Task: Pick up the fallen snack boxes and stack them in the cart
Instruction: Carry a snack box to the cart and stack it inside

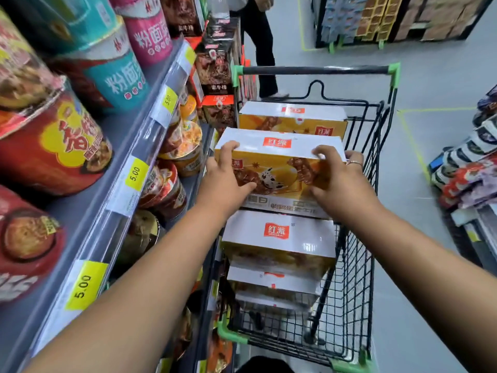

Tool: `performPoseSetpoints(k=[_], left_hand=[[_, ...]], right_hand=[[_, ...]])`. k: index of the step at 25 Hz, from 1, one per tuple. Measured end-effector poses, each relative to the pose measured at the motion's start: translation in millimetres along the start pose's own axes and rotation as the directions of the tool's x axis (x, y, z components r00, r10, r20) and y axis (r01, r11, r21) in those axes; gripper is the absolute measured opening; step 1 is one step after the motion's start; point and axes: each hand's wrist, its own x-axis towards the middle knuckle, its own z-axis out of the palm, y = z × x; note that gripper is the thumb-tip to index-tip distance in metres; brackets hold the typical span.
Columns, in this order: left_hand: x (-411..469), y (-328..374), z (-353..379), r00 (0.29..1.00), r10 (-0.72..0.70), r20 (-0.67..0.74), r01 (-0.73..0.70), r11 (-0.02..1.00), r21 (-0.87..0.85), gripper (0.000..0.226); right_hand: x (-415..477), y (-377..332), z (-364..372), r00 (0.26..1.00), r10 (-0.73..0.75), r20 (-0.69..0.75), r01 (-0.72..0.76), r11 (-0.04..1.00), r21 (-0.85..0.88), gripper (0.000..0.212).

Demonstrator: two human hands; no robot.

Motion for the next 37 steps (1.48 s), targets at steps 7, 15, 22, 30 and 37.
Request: performPoseSetpoints(k=[7,15,22,30,37], left_hand=[[-52,22,-13,0.990,-0.139,-0.033,0.141,0.987,0.071,0.098],[-232,66,-23,0.900,-0.295,-0.321,0.333,0.940,0.069,0.100],[-433,66,-29,0.663,-0.532,-0.527,0.616,0.788,-0.020,0.106],[-726,101,-2,0.243,-0.745,-0.622,0.861,0.461,-0.215,0.107],[-969,184,50,-0.108,-0.813,-0.572,0.923,0.131,-0.361,0.103]], right_hand=[[-19,5,-30,0.985,-0.173,0.018,0.174,0.981,-0.086,0.080],[-116,-6,-55,0.803,-0.553,0.221,0.589,0.793,-0.155,0.085],[-256,-50,-34,0.465,-0.783,0.412,0.847,0.529,0.050,0.093],[-524,-45,-15,0.015,-0.893,0.450,0.915,0.194,0.354,0.095],[-762,18,-31,-0.360,-0.814,0.456,0.843,-0.074,0.533,0.100]])
